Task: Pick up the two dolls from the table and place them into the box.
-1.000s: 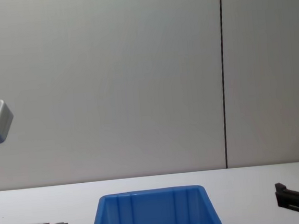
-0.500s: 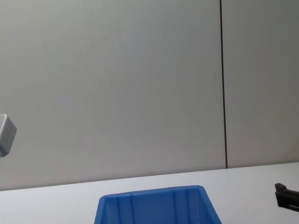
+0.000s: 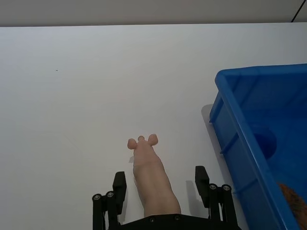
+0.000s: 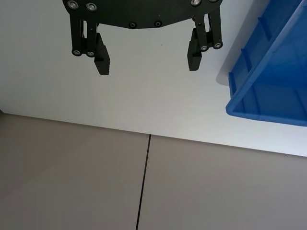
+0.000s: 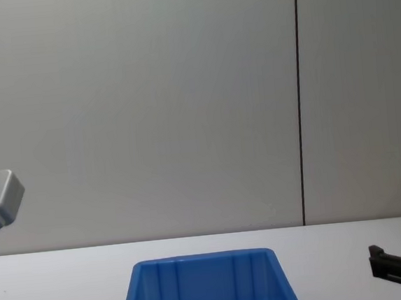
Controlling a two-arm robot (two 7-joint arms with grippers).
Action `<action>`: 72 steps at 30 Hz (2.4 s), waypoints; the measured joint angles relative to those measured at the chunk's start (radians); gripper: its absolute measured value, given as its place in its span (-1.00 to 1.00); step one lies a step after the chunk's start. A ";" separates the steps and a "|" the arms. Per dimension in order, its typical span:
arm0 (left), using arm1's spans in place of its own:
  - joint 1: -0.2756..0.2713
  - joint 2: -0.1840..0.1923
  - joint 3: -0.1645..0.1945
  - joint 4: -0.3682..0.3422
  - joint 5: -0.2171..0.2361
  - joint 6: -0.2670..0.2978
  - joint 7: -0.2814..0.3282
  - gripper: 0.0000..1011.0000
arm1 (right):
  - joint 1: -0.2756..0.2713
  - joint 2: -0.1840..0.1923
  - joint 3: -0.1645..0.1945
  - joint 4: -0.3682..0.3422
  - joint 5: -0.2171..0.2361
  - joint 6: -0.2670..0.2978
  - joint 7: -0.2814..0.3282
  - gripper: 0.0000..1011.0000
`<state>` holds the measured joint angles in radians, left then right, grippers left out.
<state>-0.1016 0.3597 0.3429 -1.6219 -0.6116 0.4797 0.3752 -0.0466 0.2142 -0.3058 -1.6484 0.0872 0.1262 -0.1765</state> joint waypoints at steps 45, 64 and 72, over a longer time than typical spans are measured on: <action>0.002 0.008 -0.005 -0.011 0.215 -0.177 -0.159 -0.27 | 0.000 0.000 0.000 0.000 0.000 0.000 0.000 0.98; -0.024 0.020 -0.015 -0.016 0.230 -0.350 -0.432 -0.27 | 0.000 0.000 0.000 0.000 0.000 0.000 0.000 0.98; -0.040 0.015 -0.016 0.005 0.190 -0.399 -0.559 -0.27 | 0.000 0.000 0.000 0.000 0.000 0.000 0.000 0.98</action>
<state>-0.1421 0.3752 0.3266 -1.6172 -0.4213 0.0807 -0.1843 -0.0467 0.2141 -0.3059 -1.6484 0.0872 0.1262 -0.1765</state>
